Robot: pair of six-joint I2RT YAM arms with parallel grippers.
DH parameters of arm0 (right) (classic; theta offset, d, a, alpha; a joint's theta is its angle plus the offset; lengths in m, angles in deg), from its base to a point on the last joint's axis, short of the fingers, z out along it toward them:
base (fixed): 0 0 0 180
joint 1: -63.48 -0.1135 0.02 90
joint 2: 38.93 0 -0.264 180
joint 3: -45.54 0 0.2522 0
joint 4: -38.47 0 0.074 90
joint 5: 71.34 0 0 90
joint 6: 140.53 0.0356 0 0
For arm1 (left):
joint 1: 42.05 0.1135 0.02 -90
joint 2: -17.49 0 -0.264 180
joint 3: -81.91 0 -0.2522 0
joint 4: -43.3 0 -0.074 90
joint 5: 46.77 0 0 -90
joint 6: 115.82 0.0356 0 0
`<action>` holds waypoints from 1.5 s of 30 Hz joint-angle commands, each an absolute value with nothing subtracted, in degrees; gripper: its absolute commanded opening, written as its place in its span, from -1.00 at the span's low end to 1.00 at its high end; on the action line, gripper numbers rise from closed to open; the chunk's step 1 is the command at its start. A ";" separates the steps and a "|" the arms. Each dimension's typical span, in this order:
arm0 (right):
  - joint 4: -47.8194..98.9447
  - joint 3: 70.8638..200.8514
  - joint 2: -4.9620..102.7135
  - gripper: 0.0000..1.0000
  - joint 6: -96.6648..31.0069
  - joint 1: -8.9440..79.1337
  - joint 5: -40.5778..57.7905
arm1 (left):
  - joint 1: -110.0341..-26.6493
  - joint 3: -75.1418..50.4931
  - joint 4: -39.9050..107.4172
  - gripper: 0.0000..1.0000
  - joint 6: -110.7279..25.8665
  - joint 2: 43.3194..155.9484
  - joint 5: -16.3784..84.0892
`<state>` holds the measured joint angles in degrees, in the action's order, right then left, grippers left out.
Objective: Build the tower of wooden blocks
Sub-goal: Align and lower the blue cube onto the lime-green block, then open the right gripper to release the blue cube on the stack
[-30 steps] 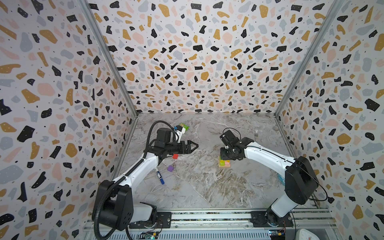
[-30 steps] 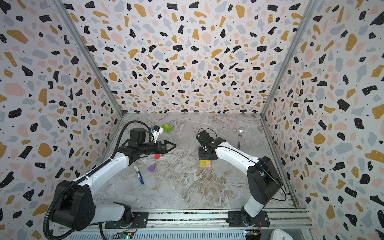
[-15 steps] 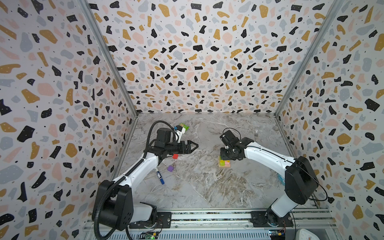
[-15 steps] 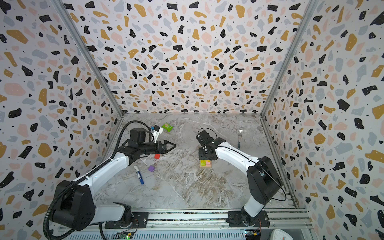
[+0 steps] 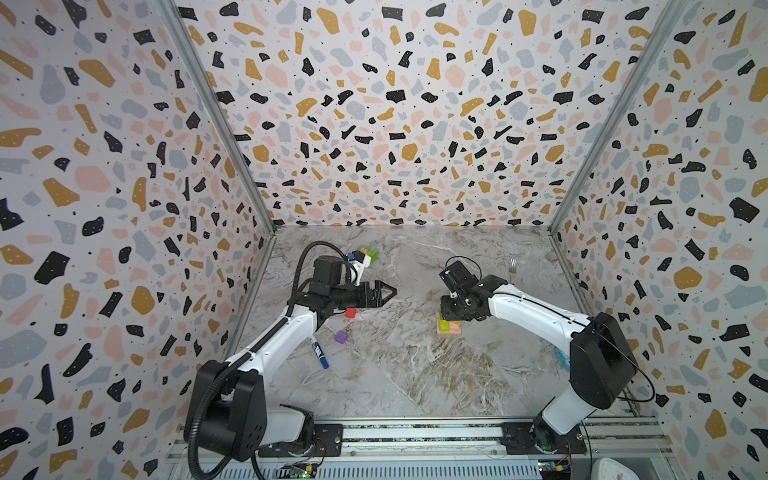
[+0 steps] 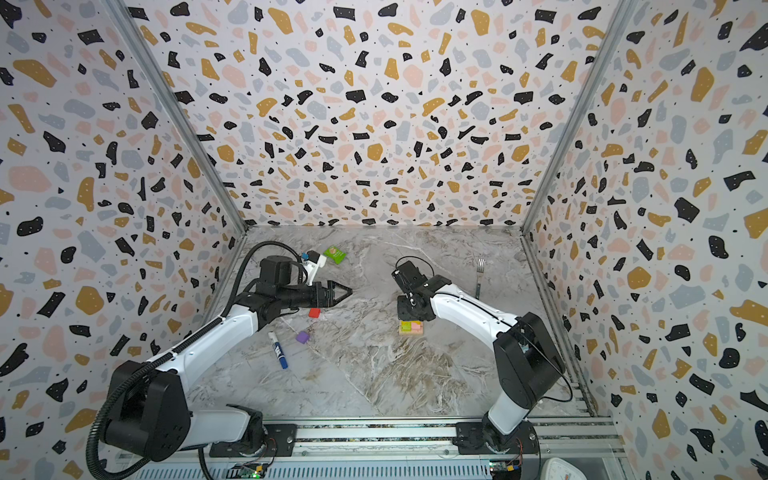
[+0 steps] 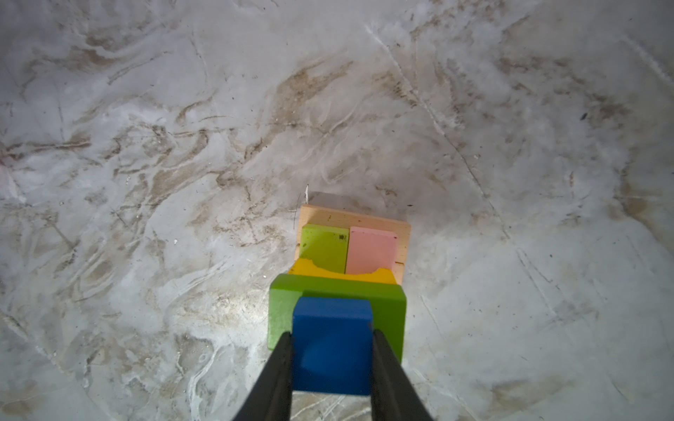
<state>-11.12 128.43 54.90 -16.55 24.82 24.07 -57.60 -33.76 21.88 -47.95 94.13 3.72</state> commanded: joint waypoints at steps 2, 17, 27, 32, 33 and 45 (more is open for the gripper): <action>-11.54 128.23 54.21 -0.42 -16.89 24.53 24.90 | -57.53 -33.37 23.16 1.00 -48.06 94.10 4.03; -11.57 128.45 53.94 -0.41 -16.34 24.28 24.81 | -57.59 -33.35 22.93 1.00 -47.89 94.13 4.12; -11.32 128.61 54.31 -0.28 -16.51 24.19 24.72 | -57.60 -33.35 22.87 1.00 -47.88 94.13 4.12; -11.34 128.56 54.23 -0.20 -16.60 24.10 24.57 | -57.61 -33.26 22.87 1.00 -47.88 94.21 4.10; -11.27 128.58 54.22 -0.19 -16.60 24.06 24.69 | -57.57 -33.26 22.86 1.00 -47.88 94.30 4.11; -12.07 130.07 53.23 -0.10 -16.95 24.10 25.50 | -57.51 -32.86 22.42 1.00 -47.53 94.25 4.47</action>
